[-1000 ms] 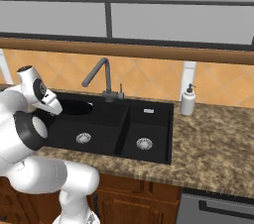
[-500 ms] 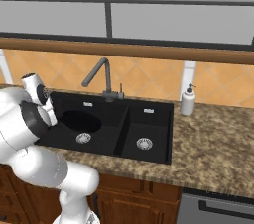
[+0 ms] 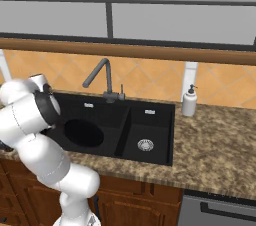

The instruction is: Pick the pan and sponge and place them into the sink. Then turn on the water.

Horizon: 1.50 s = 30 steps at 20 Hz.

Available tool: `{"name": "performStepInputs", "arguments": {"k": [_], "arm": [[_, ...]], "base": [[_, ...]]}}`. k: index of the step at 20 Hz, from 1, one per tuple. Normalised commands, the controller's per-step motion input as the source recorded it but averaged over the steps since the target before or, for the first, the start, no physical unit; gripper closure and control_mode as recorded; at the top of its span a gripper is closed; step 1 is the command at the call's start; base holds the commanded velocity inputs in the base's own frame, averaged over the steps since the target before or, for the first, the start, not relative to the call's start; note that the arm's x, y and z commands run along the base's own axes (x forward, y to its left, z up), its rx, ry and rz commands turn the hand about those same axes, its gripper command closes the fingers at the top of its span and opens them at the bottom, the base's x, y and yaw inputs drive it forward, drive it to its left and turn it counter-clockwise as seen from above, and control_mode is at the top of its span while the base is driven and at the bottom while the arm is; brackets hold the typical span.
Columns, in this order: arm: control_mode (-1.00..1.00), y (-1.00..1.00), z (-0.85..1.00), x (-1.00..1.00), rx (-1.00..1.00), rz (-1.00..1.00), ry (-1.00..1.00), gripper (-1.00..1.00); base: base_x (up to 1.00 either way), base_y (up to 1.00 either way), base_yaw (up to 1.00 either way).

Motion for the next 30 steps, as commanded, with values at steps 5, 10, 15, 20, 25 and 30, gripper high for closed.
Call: {"name": "performStepInputs", "arguments": {"k": [5, 10, 15, 20, 25, 30], "arm": [[-1.0, 0.0, -0.08, 0.09, -0.03, -0.11, 0.06, 1.0], [-1.0, 0.0, -0.16, 0.07, -0.05, -0.05, 0.01, 1.0], [-1.0, 0.0, -0.33, 0.09, -0.02, -0.07, 0.0, 1.0], [-1.0, 0.0, -0.39, 0.18, 0.0, -0.09, 0.0, 1.0], [-1.0, 0.0, -0.4, 0.24, 0.0, -0.09, 0.0, 1.0], [-1.0, 0.0, -0.45, 0.26, 0.0, -0.09, 0.0, 1.0]], "base": [[0.0, 0.0, 0.0], [0.0, 0.0, 0.0], [0.0, 0.0, 0.0], [0.0, 0.0, 0.0], [0.0, 0.0, 0.0], [0.0, 0.0, 0.0]]}}
